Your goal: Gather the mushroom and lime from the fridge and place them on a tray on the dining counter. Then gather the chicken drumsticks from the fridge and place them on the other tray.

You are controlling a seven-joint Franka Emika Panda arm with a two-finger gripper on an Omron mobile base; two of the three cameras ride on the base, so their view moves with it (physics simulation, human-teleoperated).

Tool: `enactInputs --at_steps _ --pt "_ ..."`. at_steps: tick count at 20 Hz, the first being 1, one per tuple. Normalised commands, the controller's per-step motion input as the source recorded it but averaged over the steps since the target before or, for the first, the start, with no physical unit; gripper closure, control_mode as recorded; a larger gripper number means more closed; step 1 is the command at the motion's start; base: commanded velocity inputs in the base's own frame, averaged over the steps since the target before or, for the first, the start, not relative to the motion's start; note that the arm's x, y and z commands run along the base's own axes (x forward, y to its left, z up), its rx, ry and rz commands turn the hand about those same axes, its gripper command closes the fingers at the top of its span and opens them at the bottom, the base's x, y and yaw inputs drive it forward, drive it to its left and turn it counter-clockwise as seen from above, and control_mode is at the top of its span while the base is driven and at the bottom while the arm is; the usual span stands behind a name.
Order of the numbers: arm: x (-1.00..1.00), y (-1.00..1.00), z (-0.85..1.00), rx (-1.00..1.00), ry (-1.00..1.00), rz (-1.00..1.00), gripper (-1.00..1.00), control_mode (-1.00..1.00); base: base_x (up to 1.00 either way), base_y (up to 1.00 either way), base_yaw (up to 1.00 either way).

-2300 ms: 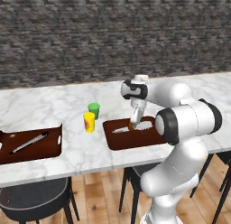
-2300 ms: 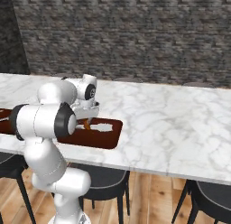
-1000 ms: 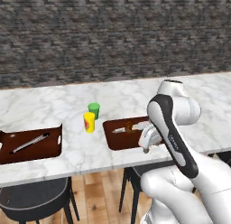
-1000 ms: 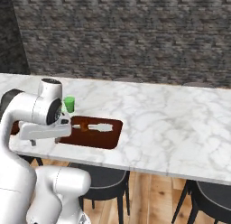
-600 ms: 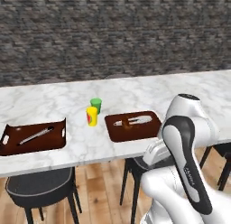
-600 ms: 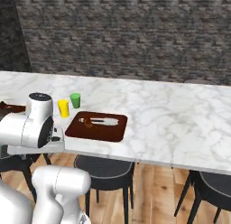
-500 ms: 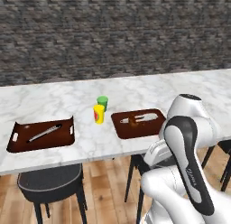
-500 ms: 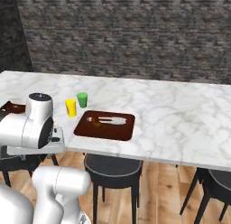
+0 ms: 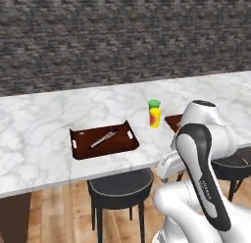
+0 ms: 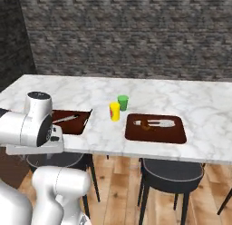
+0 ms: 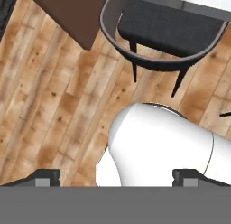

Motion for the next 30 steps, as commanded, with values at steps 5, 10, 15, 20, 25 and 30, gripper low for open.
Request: enactInputs --at_steps 5,10,15,20,25,30 --pt "0.0 0.0 0.0 0.0 0.0 0.0 -1.0 1.0 0.0 1.0 -0.16" --pt "0.0 0.0 0.0 0.0 0.0 0.0 -1.0 1.0 0.0 1.0 -0.15" --pt "0.0 0.0 0.0 0.0 0.0 0.0 -1.0 1.0 0.0 1.0 -0.15" --pt "0.0 0.0 0.0 0.0 0.0 0.0 -1.0 1.0 0.12 1.0 -0.18" --pt "0.0 0.0 0.0 0.0 0.0 0.0 -1.0 1.0 0.39 1.0 -0.24" --pt "0.0 0.0 0.0 0.0 0.0 0.0 -1.0 1.0 0.66 1.0 -0.33"
